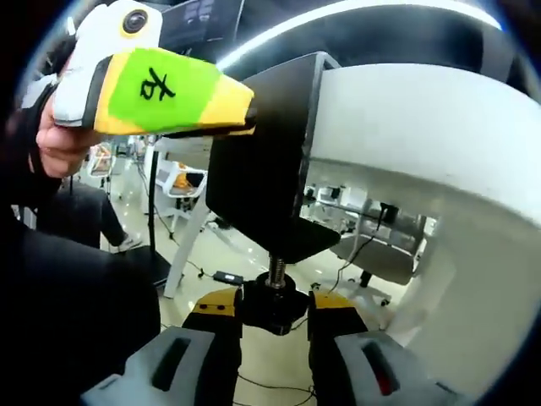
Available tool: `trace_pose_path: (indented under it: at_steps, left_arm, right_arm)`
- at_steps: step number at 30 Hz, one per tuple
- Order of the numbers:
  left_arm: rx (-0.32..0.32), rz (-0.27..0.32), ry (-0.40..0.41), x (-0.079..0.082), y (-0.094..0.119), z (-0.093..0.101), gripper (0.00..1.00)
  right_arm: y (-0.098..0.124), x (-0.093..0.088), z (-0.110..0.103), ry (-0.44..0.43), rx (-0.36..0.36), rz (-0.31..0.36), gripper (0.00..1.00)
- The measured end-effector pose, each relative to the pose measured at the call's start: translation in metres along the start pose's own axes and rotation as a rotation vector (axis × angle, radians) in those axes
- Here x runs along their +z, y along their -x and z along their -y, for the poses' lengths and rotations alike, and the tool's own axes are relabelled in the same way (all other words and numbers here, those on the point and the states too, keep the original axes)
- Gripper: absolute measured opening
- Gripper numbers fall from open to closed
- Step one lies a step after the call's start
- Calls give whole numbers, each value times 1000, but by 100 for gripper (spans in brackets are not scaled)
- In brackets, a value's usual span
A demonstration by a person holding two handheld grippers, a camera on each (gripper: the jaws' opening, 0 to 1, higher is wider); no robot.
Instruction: Clamp the fixed fixture on the desktop, loosen the retaining clip, secure it to the edge of the desk, and tighten the retaining clip.
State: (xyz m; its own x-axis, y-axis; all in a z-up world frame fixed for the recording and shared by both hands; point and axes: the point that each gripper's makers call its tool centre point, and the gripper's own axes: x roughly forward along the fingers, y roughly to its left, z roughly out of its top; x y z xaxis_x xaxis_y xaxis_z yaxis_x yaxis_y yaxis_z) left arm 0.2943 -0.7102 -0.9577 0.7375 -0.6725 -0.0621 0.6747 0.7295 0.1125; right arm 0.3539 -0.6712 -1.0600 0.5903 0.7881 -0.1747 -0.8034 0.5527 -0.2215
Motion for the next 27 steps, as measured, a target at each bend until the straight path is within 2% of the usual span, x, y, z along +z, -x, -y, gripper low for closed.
trace_pose_path:
  at_steps: [1, 2, 4, 5, 6, 9, 10, 13, 17, 19, 21, 25, 27]
  left_arm:
    - [2, 10, 8, 1, 2, -2, 1]
    - [-3, 17, 18, 1, 3, -3, 1]
    - [-10, 26, 18, 1, 3, -3, 1]
    - [-13, 29, 20, 1, 3, -3, 1]
    - [-17, 34, 20, 1, 3, -3, 1]
    - [-37, 43, 26, 1, 4, -4, 1]
    - [-41, 45, 27, 2, 4, -5, 1]
    - [-53, 55, 37, 2, 4, -4, 1]
    - [-74, 71, 55, 2, 4, -5, 1]
    - [-80, 76, 61, 2, 4, -4, 1]
    - [-84, 80, 63, 2, 5, -4, 1]
    - [-93, 85, 69, 2, 5, -4, 1]
    - [-94, 87, 68, 3, 5, -4, 1]
  right_arm:
    - [4, -1, -2, 2, -15, -7, 34]
    - [6, -5, 2, 5, -58, -26, 34]
    - [13, -13, 8, -44, -151, -61, 35]
    - [15, -13, 9, -54, -173, -58, 34]
    - [20, -14, 14, -77, -244, -51, 34]
    - [26, -15, 11, -142, -326, -45, 34]
    - [27, -12, 11, -135, -349, -30, 34]
    - [25, -7, 3, -170, -388, -12, 36]
    - [16, 3, 4, -157, -475, -1, 45]
    - [13, 4, 7, -169, -520, 0, 44]
    - [12, -1, 9, -192, -549, -31, 43]
    - [13, -3, 11, -216, -575, -39, 40]
    - [12, -2, 10, -200, -575, -38, 39]
